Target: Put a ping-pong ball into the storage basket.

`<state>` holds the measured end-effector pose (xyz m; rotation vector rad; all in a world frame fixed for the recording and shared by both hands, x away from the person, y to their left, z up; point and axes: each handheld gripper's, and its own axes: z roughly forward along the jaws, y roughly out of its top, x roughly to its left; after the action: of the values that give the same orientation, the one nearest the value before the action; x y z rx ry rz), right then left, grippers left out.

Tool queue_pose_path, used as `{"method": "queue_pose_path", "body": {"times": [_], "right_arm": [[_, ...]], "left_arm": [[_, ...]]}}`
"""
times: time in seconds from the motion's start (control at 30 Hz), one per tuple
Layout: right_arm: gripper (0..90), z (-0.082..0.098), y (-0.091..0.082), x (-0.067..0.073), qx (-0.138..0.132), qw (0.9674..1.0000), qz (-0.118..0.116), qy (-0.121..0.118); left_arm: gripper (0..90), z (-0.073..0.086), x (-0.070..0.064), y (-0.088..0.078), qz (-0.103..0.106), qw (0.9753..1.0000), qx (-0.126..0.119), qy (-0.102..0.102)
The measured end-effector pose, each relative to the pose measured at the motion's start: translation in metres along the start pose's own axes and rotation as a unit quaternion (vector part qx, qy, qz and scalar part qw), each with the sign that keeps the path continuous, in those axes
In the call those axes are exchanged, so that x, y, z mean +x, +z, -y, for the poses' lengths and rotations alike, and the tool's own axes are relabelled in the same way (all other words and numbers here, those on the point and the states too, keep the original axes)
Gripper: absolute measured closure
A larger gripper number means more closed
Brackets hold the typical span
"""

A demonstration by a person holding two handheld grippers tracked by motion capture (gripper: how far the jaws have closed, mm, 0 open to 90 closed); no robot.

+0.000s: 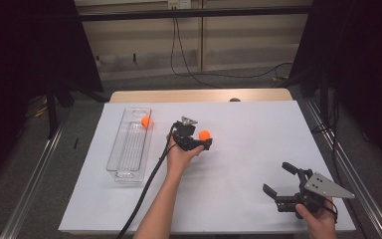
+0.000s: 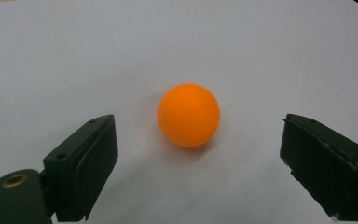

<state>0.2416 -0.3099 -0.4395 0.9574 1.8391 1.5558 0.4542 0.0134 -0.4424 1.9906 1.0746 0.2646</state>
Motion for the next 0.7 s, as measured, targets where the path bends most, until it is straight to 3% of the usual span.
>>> {"method": "queue_pose_path", "body": {"times": [0.27,0.7], "right_arm": [[2.1,0.000,0.000,0.000,-0.001,1.0000,0.001,0.002],[2.2,0.000,0.000,0.000,-0.001,1.0000,0.000,0.002]], "left_arm": [[12.3,-0.002,0.000,0.004,-0.005,1.0000,-0.001,-0.001],[20.9,-0.004,-0.001,0.012,-0.003,0.9999,-0.002,0.011]]}}
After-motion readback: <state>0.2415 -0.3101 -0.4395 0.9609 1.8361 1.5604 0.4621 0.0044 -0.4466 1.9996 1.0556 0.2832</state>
